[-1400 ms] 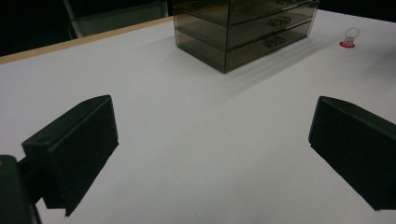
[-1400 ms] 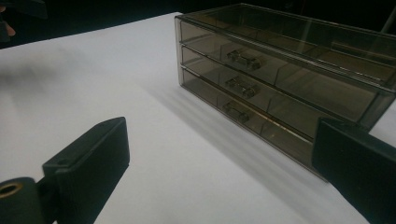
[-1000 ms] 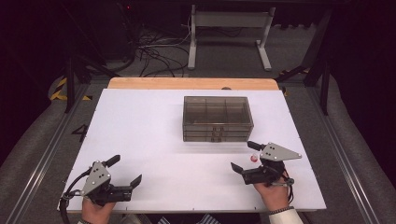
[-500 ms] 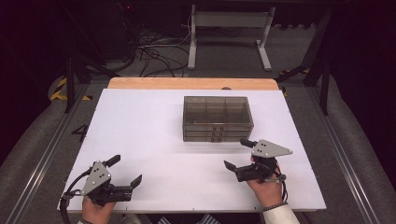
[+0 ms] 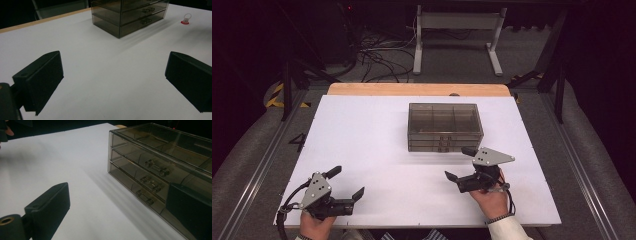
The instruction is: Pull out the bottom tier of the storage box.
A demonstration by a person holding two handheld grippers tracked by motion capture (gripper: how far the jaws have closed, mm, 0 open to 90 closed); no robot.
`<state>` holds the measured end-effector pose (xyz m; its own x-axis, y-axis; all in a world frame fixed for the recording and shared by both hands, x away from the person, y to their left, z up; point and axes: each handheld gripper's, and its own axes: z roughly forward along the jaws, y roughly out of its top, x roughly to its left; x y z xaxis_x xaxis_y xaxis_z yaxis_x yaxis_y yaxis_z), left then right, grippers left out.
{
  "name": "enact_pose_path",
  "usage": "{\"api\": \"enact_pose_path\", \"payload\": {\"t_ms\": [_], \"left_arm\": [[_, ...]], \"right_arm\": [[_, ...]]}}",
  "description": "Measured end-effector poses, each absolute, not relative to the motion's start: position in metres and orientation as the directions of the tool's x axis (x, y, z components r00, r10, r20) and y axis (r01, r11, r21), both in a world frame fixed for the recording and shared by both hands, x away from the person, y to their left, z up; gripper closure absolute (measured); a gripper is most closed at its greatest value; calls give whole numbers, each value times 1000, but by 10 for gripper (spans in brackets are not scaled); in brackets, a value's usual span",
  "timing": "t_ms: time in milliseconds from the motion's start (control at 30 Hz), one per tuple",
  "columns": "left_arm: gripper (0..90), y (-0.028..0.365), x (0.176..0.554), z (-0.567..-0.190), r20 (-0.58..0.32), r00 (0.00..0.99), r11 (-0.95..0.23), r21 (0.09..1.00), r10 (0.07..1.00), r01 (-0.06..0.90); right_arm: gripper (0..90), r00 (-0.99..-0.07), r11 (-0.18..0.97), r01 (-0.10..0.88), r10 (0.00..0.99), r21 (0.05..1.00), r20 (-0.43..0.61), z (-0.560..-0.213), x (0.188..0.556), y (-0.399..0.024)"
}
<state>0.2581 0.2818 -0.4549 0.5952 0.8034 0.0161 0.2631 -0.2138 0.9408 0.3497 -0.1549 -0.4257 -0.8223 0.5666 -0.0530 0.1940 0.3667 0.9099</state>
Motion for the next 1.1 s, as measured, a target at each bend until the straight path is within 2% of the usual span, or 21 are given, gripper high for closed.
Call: {"api": "enact_pose_path", "payload": {"t_ms": [233,400,467,567,1000,1100], "left_arm": [[24,281,258,-455,18,595,-217,940,803,264],[24,281,259,-455,15,595,-216,939,803,268],[24,281,259,-455,18,595,-218,939,804,266],[24,281,259,-455,15,594,-214,940,804,267],[25,281,258,-455,19,596,-218,940,803,263],[24,281,258,-455,20,596,-218,940,803,263]], "right_arm": [[84,-817,387,182,570,904,-80,-426,349,-155],[151,-811,419,164,573,893,-120,-426,347,-153],[210,-789,463,124,582,878,-196,-425,343,-150],[275,-770,495,94,586,864,-252,-426,339,-146],[342,-740,570,32,565,821,-364,-426,334,-141],[372,-717,607,13,559,794,-416,-427,333,-139]]}}
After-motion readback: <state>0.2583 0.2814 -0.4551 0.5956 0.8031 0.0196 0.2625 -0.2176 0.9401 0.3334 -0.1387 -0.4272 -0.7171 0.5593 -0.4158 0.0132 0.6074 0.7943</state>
